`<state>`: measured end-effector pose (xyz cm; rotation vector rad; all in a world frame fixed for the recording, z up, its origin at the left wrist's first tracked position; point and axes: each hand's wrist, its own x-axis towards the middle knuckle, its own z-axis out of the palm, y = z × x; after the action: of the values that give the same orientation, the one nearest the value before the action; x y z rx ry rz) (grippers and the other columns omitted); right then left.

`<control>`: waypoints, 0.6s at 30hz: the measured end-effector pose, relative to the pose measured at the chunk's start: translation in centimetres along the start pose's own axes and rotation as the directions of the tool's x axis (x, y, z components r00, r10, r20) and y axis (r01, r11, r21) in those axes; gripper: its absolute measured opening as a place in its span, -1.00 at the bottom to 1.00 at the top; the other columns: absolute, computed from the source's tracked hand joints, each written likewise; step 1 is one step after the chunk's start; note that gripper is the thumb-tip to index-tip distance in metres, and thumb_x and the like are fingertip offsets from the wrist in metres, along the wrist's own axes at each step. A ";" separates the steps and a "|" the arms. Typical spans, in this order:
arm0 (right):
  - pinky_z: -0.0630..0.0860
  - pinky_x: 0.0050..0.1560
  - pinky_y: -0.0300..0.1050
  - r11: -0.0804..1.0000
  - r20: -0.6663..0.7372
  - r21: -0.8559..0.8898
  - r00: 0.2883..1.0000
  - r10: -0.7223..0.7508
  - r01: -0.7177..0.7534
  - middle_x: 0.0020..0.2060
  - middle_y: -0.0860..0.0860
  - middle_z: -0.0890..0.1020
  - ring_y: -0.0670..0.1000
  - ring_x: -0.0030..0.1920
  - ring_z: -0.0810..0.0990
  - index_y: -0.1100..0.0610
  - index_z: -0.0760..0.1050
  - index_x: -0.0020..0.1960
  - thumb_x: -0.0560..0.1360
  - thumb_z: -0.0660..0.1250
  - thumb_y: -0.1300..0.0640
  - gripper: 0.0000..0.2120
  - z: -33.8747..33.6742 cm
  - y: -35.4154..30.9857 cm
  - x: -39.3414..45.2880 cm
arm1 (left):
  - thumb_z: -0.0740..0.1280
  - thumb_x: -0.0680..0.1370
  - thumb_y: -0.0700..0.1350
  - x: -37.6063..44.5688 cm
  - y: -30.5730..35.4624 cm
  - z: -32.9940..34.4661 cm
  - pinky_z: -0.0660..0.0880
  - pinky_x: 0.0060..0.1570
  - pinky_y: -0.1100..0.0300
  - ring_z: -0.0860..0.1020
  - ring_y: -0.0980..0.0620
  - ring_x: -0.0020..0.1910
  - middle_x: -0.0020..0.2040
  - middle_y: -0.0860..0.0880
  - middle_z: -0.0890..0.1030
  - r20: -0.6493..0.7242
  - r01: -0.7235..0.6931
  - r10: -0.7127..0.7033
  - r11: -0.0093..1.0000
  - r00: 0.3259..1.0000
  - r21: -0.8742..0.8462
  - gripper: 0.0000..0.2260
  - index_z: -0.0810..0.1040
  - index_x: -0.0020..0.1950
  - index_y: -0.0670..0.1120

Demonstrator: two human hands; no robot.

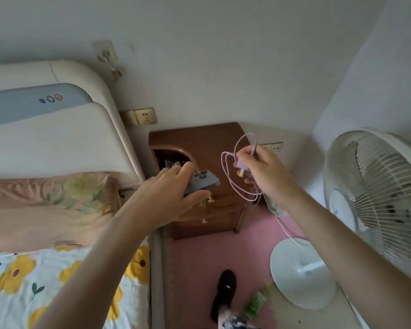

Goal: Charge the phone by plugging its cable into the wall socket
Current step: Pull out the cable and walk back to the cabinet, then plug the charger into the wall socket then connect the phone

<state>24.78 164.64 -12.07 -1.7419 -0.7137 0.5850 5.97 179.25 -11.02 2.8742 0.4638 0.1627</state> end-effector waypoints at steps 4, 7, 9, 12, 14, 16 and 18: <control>0.59 -0.31 -0.23 1.000 -0.052 0.015 0.998 0.022 -0.022 -0.26 -0.16 0.69 -0.21 -0.33 0.64 -0.07 0.58 -0.12 0.44 0.27 -0.15 -0.81 -2.0 0.8 5.3 | -0.03 0.42 0.50 6.4 -1.3 1.6 0.30 -0.31 0.23 0.39 0.12 -0.22 -0.13 0.17 0.36 0.019 -0.035 0.035 0.999 0.999 0.002 -0.60 0.12 -0.09 0.19; 0.53 -0.36 -0.31 0.998 -0.088 0.054 0.995 0.043 -0.038 -0.24 -0.11 0.71 -0.19 -0.32 0.62 -0.04 0.58 -0.14 0.43 0.29 -0.15 -0.80 -4.0 1.3 9.2 | 0.02 0.46 0.46 11.6 -2.0 3.8 0.31 -0.34 0.24 0.45 0.11 -0.19 -0.08 0.15 0.42 0.081 -0.029 0.030 0.999 0.996 -0.016 -0.61 0.19 -0.06 0.16; 0.47 -0.43 -0.36 0.996 -0.105 0.071 0.992 0.066 -0.059 -0.32 -0.09 0.68 -0.18 -0.39 0.59 0.03 0.59 -0.12 0.47 0.29 -0.10 -0.78 -5.3 1.8 11.7 | 0.04 0.46 0.46 14.7 -2.6 5.4 0.33 -0.36 0.27 0.47 0.14 -0.24 -0.07 0.13 0.47 0.137 0.009 0.003 0.996 0.991 -0.085 -0.59 0.23 -0.04 0.13; 0.41 -0.50 -0.35 0.994 -0.123 0.068 0.988 0.089 -0.081 -0.39 0.00 0.58 -0.16 -0.48 0.51 0.11 0.58 -0.13 0.53 0.28 -0.02 -0.77 -6.7 2.8 15.3 | 0.10 0.50 0.41 18.5 -3.6 8.1 0.42 -0.37 0.21 0.49 0.13 -0.34 -0.14 0.10 0.50 0.196 0.126 -0.071 0.951 0.978 -0.282 -0.62 0.29 -0.03 0.10; 0.37 -0.54 -0.34 0.993 -0.127 0.068 0.987 0.103 -0.095 -0.44 0.02 0.51 -0.14 -0.53 0.46 0.15 0.55 -0.19 0.54 0.27 0.02 -0.76 -7.2 3.5 17.1 | 0.12 0.49 0.40 20.2 -4.4 9.9 0.45 -0.36 0.18 0.50 0.09 -0.38 -0.17 0.07 0.53 0.211 0.191 -0.113 0.895 0.971 -0.402 -0.65 0.29 -0.07 0.13; 0.33 -0.55 -0.34 0.990 -0.124 0.069 0.984 0.130 -0.122 -0.49 0.00 0.45 -0.11 -0.55 0.41 0.14 0.52 -0.25 0.54 0.26 0.05 -0.76 -7.6 4.4 18.9 | 0.12 0.48 0.41 21.9 -5.1 11.7 0.41 -0.36 0.24 0.50 0.11 -0.37 -0.19 0.08 0.55 0.232 0.224 -0.131 0.870 0.964 -0.440 -0.66 0.29 -0.09 0.16; 0.36 -0.47 -0.25 0.981 -0.105 0.098 0.979 0.175 -0.165 -0.45 0.05 0.44 -0.03 -0.48 0.41 0.21 0.50 -0.23 0.50 0.26 0.06 -0.76 -7.9 5.3 20.7 | 0.15 0.52 0.37 23.8 -5.7 13.3 0.36 -0.40 0.31 0.46 0.16 -0.41 -0.23 0.08 0.54 0.274 0.247 -0.132 0.861 0.953 -0.445 -0.70 0.29 -0.09 0.15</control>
<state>45.58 173.12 -15.67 -1.7483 -0.4550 0.6195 28.65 189.45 -23.53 2.3101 0.5681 -0.0889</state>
